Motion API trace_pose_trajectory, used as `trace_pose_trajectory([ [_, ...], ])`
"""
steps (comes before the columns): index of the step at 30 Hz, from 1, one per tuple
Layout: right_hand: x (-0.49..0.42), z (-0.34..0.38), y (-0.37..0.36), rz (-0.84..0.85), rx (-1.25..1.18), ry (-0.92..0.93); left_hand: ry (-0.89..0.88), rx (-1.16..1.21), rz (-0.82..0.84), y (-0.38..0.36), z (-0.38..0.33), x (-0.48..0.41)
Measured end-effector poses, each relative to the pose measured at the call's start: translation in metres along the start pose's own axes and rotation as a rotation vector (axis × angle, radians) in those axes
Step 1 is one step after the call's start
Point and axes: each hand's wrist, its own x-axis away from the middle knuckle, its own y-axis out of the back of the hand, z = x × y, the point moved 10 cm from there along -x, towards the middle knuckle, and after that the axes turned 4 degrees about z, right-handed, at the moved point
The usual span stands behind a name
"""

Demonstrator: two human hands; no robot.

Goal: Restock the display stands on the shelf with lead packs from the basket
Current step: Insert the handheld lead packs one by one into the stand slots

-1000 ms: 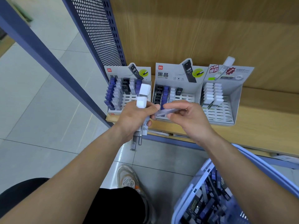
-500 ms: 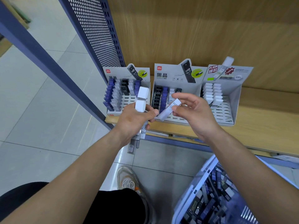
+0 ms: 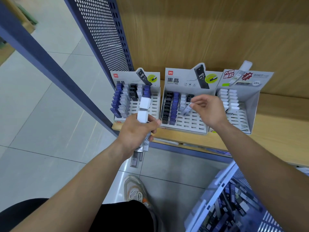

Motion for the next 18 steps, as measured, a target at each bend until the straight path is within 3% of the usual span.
trace_pose_trajectory([
  [18, -0.014, 0.008, -0.036, 0.063, 0.273, 0.154, 0.023, 0.026, -0.019, 0.006, 0.000, 0.002],
])
